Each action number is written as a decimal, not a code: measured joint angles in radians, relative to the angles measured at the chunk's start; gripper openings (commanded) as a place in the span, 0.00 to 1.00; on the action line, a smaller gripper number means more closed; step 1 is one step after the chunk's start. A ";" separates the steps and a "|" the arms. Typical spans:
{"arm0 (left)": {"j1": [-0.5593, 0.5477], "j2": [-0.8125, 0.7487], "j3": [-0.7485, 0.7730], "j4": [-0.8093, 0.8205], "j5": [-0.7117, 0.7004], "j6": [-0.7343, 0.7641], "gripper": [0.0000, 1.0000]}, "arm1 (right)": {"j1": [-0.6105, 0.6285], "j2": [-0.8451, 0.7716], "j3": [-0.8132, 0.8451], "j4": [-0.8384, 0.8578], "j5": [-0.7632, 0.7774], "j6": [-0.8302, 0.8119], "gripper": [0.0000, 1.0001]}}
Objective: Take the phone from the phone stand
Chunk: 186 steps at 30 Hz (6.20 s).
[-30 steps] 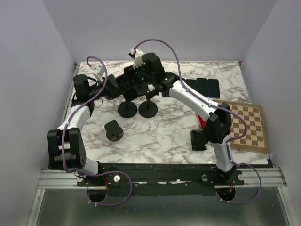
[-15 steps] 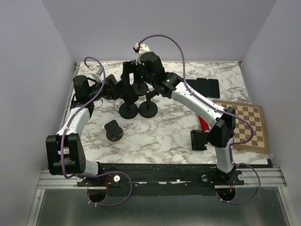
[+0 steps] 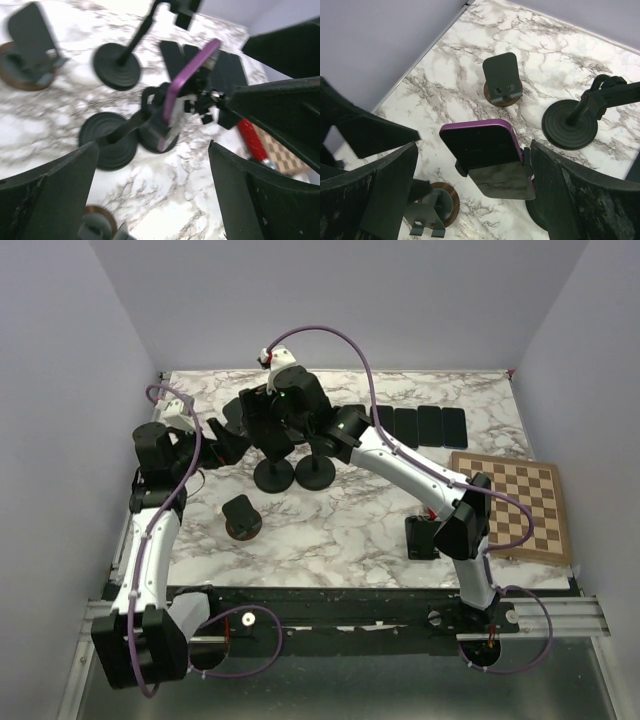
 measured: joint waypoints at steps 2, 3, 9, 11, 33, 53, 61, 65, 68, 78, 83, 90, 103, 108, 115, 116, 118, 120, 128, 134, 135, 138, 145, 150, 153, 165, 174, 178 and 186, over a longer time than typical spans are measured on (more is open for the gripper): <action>0.016 -0.085 0.000 -0.107 -0.132 0.001 0.98 | 0.007 0.000 -0.003 -0.002 0.004 -0.003 1.00; 0.019 -0.130 0.000 -0.148 -0.197 0.002 0.98 | 0.010 0.000 -0.003 -0.002 0.006 -0.006 1.00; 0.023 -0.328 -0.026 -0.277 -0.472 0.019 0.99 | 0.022 0.031 0.030 -0.006 0.034 -0.026 1.00; 0.023 -0.355 -0.040 -0.302 -0.537 0.019 0.98 | 0.024 0.059 0.056 -0.012 0.055 -0.033 1.00; 0.027 -0.290 -0.090 -0.307 -0.590 -0.037 0.97 | 0.114 0.190 0.125 -0.039 0.343 -0.200 0.83; 0.027 -0.235 -0.090 -0.253 -0.466 -0.053 0.97 | 0.117 0.193 0.115 -0.014 0.402 -0.236 0.94; 0.027 -0.235 -0.090 -0.251 -0.459 -0.053 0.96 | 0.117 0.194 0.113 -0.014 0.397 -0.237 0.87; 0.027 -0.235 -0.090 -0.249 -0.448 -0.055 0.93 | 0.117 0.196 0.113 -0.014 0.394 -0.238 0.69; 0.027 -0.232 -0.090 -0.237 -0.430 -0.061 0.86 | 0.117 0.198 0.113 -0.012 0.393 -0.246 0.36; 0.022 -0.098 -0.122 -0.017 -0.194 -0.108 0.62 | 0.055 0.192 0.113 -0.007 0.230 -0.233 0.01; -0.034 -0.022 -0.128 0.084 -0.128 -0.132 0.66 | -0.028 0.177 0.114 -0.008 0.059 -0.198 0.01; -0.107 0.033 -0.118 0.247 -0.098 -0.159 0.78 | -0.096 0.171 0.114 -0.008 -0.078 -0.158 0.01; -0.129 0.212 -0.002 0.278 -0.127 -0.134 0.56 | -0.092 0.171 0.117 -0.021 -0.135 -0.151 0.01; -0.150 0.230 0.008 0.278 -0.127 -0.135 0.52 | -0.093 0.171 0.122 -0.026 -0.135 -0.143 0.01; -0.155 0.249 0.030 0.277 -0.125 -0.134 0.07 | -0.095 0.171 0.124 -0.029 -0.140 -0.130 0.01; -0.156 0.251 0.032 0.278 -0.123 -0.129 0.00 | -0.096 0.171 0.124 -0.027 -0.140 -0.130 0.01; -0.156 0.254 0.036 0.275 -0.119 -0.124 0.00 | -0.099 0.171 0.124 -0.023 -0.139 -0.130 0.00; -0.156 0.256 0.038 0.276 -0.115 -0.120 0.00 | -0.100 0.171 0.120 -0.018 -0.139 -0.130 0.01; -0.129 0.290 0.062 0.265 0.021 -0.047 0.00 | -0.189 0.077 -0.063 0.110 -0.411 -0.159 0.01; -0.119 0.349 0.117 0.249 0.111 -0.007 0.00 | -0.253 0.095 -0.051 0.126 -0.668 -0.203 0.01; -0.117 0.353 0.122 0.245 0.121 -0.002 0.00 | -0.258 0.102 -0.045 0.130 -0.695 -0.209 0.01; -0.108 0.357 0.135 0.228 0.121 0.018 0.00 | -0.261 0.116 -0.029 0.122 -0.790 -0.201 0.01; -0.095 0.354 0.159 0.157 0.092 0.055 0.00 | -0.230 0.088 -0.128 0.178 -0.885 -0.089 0.01; -0.096 0.336 0.183 0.066 0.046 0.080 0.00 | -0.219 0.015 -0.203 0.181 -0.830 0.043 0.01; -0.095 0.312 0.187 0.010 0.017 0.101 0.00 | -0.217 -0.069 -0.208 0.146 -0.737 0.093 0.01; -0.094 0.204 0.153 -0.116 -0.141 0.084 0.73 | -0.392 -0.328 -0.054 -0.072 -0.158 0.014 0.01; -0.091 0.174 0.135 -0.175 -0.205 0.056 0.99 | -0.804 -0.206 -0.141 -0.122 -0.041 -0.045 0.01; -0.091 0.143 0.153 -0.236 -0.307 0.039 0.98 | -0.949 -0.080 -0.141 -0.131 0.023 -0.055 0.01; -0.091 0.052 0.180 -0.249 -0.385 -0.023 0.99 | -0.996 0.095 -0.140 -0.144 0.213 -0.098 0.01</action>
